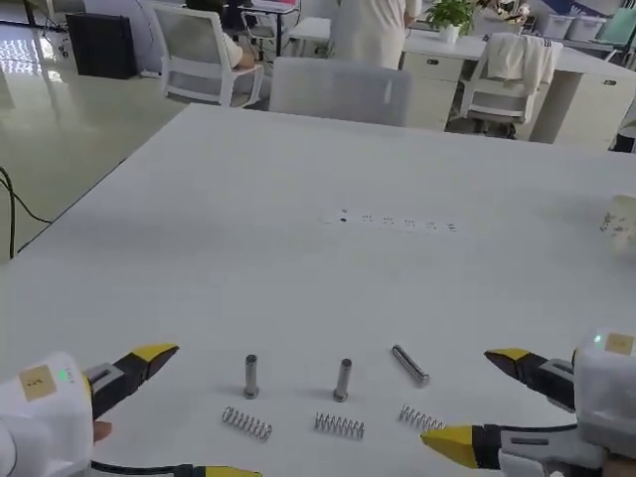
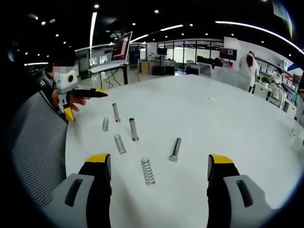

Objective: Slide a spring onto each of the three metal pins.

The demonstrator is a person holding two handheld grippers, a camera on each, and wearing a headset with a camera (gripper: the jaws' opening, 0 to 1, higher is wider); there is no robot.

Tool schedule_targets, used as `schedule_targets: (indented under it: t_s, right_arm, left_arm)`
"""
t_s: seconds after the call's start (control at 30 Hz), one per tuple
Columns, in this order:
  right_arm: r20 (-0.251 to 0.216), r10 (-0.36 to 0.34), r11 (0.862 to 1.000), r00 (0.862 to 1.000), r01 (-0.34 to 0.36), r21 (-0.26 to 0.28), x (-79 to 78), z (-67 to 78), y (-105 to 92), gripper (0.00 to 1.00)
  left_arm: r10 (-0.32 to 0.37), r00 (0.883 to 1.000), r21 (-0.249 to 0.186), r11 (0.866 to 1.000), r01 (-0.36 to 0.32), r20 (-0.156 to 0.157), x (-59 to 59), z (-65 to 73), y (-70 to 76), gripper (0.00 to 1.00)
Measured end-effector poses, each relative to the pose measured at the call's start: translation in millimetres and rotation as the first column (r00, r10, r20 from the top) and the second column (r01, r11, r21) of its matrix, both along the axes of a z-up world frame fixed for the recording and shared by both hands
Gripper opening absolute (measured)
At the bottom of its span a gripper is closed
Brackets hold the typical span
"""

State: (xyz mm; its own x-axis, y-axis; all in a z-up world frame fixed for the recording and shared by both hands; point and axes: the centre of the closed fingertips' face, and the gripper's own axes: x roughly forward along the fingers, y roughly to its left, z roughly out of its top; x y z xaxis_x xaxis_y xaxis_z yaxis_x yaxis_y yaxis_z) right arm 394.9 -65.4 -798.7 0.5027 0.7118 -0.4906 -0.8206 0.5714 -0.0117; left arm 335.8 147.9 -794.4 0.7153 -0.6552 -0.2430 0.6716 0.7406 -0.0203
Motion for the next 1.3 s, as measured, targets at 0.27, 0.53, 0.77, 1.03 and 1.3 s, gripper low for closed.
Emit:
schedule_targets:
  t_s: [0.27, 0.53, 0.77, 1.03, 1.3]
  right_arm:
    - [-0.014, 0.006, 0.998, 1.0, -0.007, -0.07, 21.8, -0.5, 7.9, 0.74]
    - [-0.045, -0.004, 0.991, 0.999, -0.002, -0.132, 45.3, -5.8, 19.7, 0.62]
    - [-0.075, -0.019, 0.983, 0.997, 0.005, -0.184, 59.6, -16.6, 26.5, 0.58]
    - [-0.115, -0.045, 0.967, 0.992, 0.015, -0.254, 69.4, -32.5, 30.1, 0.5]
    - [-0.146, -0.086, 0.946, 0.986, 0.035, -0.321, 77.0, -41.3, 30.9, 0.35]
  left_arm:
    - [0.013, 1.0, -0.008, 1.0, -0.013, 0.007, -3.8, 3.2, 1.5, 0.98]
    - [0.018, 1.0, -0.01, 1.0, -0.018, 0.007, -8.4, 3.2, 2.1, 0.98]
    - [0.028, 1.0, -0.018, 0.999, -0.028, 0.004, -10.2, 2.2, 4.4, 0.97]
    - [0.027, 1.0, -0.02, 0.999, -0.027, -0.001, -11.3, -0.4, 4.2, 0.97]
    - [0.026, 1.0, -0.022, 0.999, -0.026, -0.001, -10.9, -1.0, 4.7, 0.97]
